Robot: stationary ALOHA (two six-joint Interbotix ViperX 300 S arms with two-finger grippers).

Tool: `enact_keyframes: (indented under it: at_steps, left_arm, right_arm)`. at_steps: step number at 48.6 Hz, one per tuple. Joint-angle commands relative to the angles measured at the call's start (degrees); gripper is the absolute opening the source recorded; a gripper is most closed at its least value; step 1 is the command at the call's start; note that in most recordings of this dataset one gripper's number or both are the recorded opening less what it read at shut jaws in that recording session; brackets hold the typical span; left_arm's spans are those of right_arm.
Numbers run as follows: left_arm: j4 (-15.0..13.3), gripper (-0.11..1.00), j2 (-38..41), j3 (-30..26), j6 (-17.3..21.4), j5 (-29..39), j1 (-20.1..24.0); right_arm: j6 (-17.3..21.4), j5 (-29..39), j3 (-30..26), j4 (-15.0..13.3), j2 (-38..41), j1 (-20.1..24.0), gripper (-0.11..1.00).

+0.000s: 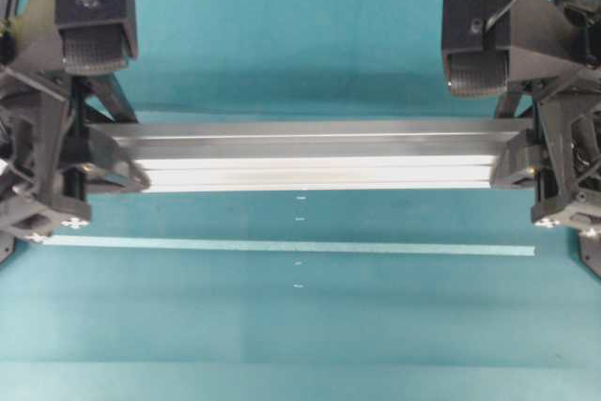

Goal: Lift the metal rail with both hands.
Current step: 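Lift the rail upward off the table with both grippers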

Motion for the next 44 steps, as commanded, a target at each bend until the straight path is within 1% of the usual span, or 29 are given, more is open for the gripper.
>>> enact_keyframes:
  at_steps: [1, 7, 15, 36, 44]
  left_arm:
    - [0.2, 0.34, 0.5, -3.6, -0.9, 2.7, 1.0]
    - [0.2, 0.34, 1.8, -5.7, 1.0, 3.4, 1.0]
    - [0.4, 0.34, 2.5, -6.9, 3.3, 3.7, 1.6]
    - [0.2, 0.34, 3.0, -7.3, 3.5, 3.9, 1.6]
    - [0.4, 0.34, 2.8, -6.0, 3.8, 3.9, 1.9]
  right_arm:
    - [6.0, 0.9, -3.2, -1.0, -0.2, -0.4, 0.39]
    - [6.0, 1.7, -4.1, -1.1, 0.2, -0.2, 0.39]
    - [6.2, 1.7, -4.7, -1.6, 0.2, -0.2, 0.39]
    - [6.2, 1.8, -4.7, -1.6, 0.3, -0.1, 0.39]
    - [5.3, 1.3, -3.7, -2.5, 0.4, -0.1, 0.39]
